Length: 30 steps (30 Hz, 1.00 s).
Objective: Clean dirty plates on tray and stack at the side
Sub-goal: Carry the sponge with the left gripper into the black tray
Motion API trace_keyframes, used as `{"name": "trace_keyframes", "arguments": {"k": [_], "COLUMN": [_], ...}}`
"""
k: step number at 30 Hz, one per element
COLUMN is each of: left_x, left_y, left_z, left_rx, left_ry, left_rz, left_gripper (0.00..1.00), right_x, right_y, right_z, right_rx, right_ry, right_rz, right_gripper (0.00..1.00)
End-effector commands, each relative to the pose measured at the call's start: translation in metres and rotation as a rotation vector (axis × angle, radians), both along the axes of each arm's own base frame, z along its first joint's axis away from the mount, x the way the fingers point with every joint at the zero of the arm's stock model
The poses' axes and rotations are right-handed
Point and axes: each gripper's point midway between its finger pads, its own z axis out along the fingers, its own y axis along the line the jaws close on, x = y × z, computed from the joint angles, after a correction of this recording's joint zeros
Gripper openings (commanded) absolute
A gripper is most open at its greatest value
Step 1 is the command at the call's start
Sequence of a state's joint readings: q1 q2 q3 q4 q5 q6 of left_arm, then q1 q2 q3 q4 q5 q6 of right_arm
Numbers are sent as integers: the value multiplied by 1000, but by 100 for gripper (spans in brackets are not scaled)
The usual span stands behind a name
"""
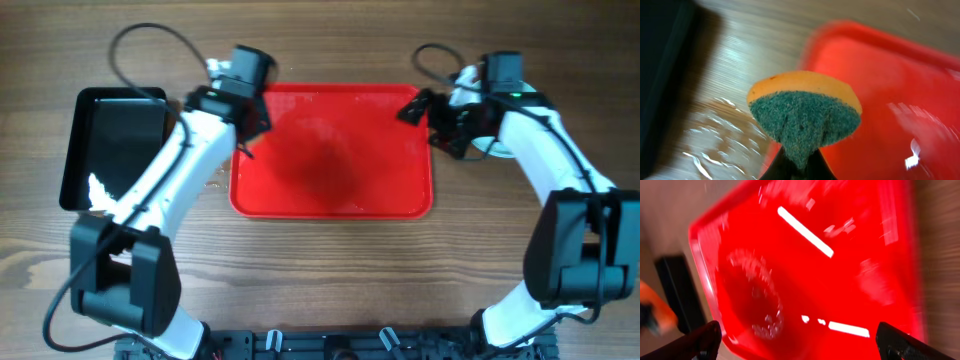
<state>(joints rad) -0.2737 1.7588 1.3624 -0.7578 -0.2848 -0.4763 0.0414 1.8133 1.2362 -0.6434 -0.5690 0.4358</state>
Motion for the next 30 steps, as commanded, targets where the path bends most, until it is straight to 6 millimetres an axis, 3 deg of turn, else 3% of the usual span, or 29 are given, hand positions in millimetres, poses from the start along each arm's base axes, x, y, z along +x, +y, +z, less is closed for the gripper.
{"name": "trace_keyframes", "arguments": {"k": [1,7,15,22,24,26,27,30], "left_x": [14,20,2,-19,-21,-21,-20,-17], "left_y": [69,144,210,226,226,226,226,227], "left_z": [-19,-25,-43,-100,-107,-109,-107,-99], "left_rx": [42,-28,-110,-127,-126,-124,-124,-123], "left_ry": [3,-27,4,160,178,183,174,152], "left_rz": [177,352,506,562,561,557,557,556], "left_gripper": [4,4,4,6,17,42,48,49], "right_x": [-14,-35,-49,-49,-49,-48,-48,-48], "right_y": [35,82,112,111,111,110,108,108], "right_z": [5,-1,-5,-7,-7,-8,-8,-8], "right_rx": [-43,-125,-197,-232,-233,-241,-251,-254], "right_ry": [-28,-48,-85,-95,-97,-98,-99,-102], "right_rz": [107,235,317,317,320,318,314,316], "right_gripper": [100,100,100,100,100,100,100,100]}}
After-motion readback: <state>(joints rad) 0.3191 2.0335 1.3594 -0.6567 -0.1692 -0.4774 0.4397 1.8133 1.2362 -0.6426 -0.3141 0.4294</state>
